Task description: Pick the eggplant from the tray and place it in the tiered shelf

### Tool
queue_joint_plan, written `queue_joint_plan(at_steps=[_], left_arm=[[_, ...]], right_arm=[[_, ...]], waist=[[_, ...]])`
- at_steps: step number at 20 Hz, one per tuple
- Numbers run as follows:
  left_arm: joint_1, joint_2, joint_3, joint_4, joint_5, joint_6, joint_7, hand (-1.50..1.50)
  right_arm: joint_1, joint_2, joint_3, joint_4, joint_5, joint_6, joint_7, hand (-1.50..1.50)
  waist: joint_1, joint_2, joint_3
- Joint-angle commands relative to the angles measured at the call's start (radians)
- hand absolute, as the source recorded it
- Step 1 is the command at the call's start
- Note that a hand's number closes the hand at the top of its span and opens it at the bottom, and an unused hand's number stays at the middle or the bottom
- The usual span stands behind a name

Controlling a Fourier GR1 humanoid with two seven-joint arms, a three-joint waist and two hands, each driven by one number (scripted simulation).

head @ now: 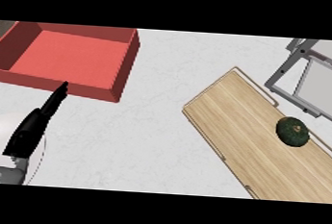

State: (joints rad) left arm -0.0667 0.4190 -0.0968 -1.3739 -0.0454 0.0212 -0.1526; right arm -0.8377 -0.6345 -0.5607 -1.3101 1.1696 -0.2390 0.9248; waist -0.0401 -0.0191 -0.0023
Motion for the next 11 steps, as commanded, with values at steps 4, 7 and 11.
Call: queue_joint_plan(at_steps=[4, 7, 11], left_arm=[[0.043, -0.005, 0.016, -0.002, 0.012, -0.007, -0.013, 0.00], [0.006, 0.016, 0.047, 0.010, 0.024, -0.018, 0.004, 0.00], [0.040, 0.026, 0.041, -0.054, 0.016, -0.029, 0.002, 0.00]], right_arm=[[0.234, 0.039, -0.112, -0.465, -0.182, 0.288, 0.094, -1.50], [0.315, 0.036, -0.223, -0.635, -0.304, 0.377, 0.094, -1.50], [0.495, 0.109, -0.335, -0.894, -0.419, 0.471, 0.077, -1.50]], waist=[[-0.032, -0.005, 0.002], [-0.039, -0.003, 0.002], [-0.013, 0.002, 0.003]])
